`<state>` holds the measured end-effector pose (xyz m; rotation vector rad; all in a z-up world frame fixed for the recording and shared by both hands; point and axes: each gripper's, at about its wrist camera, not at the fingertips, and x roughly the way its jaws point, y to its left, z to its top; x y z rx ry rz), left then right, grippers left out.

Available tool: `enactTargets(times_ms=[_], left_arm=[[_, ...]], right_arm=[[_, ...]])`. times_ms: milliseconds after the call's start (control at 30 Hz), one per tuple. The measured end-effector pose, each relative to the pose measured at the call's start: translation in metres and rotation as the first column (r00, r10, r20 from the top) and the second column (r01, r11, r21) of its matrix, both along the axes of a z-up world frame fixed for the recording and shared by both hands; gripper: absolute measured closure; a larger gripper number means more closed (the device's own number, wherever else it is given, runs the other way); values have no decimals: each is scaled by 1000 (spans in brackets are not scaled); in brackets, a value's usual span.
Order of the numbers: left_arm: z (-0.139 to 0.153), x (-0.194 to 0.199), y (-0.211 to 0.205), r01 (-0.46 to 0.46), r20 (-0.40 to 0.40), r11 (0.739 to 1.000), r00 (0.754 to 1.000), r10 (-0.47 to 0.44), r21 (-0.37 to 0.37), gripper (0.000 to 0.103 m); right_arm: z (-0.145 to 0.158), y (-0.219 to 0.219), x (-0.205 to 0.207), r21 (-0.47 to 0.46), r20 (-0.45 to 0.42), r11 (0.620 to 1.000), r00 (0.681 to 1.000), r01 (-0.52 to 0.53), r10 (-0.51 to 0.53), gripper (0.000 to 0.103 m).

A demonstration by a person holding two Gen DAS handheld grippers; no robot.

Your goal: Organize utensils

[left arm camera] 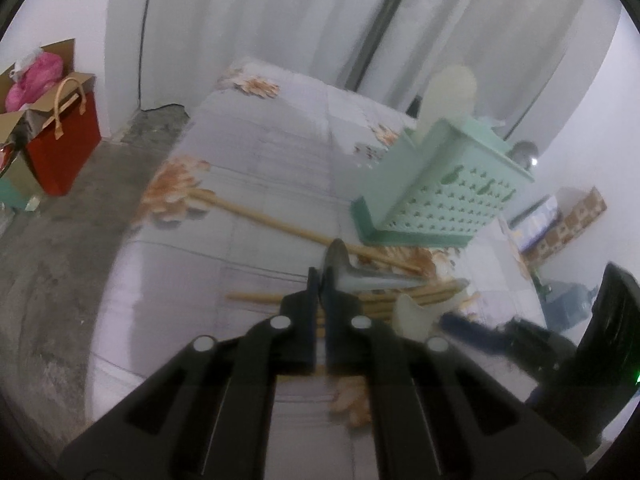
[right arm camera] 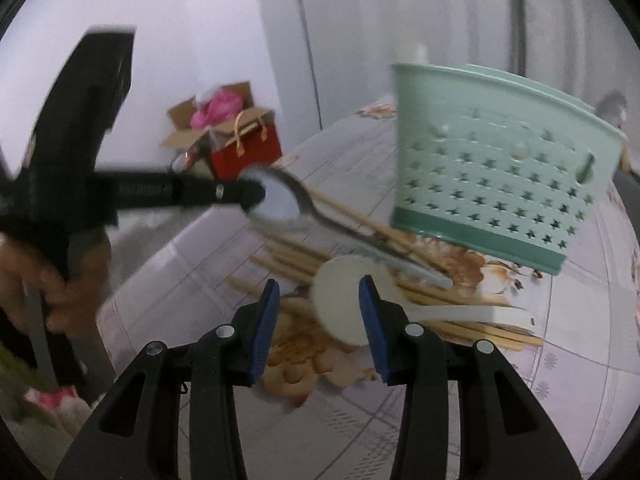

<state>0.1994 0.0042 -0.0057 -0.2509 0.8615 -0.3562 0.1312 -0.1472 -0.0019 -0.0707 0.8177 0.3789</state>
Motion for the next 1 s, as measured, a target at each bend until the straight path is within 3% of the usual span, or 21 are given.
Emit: enactTargets(times_ms=[333, 633, 700, 1000], left_arm=[[1, -5, 23, -28, 30, 998, 999, 29, -56, 103], [8, -12, 32, -35, 74, 998, 996, 39, -59, 103], [11, -14, 34, -38, 81, 998, 996, 42, -58, 103], [42, -33, 38, -41, 191, 999, 980, 46, -32, 103]], right_arm=[[-18, 39, -10, -247, 57, 968, 998, 37, -23, 63], [-32, 46, -8, -355, 74, 932, 996, 71, -48, 86], [-34, 44, -5, -361, 74, 930, 996, 74, -51, 93], [-5, 37, -23, -314, 151, 943, 986, 114, -69, 98]])
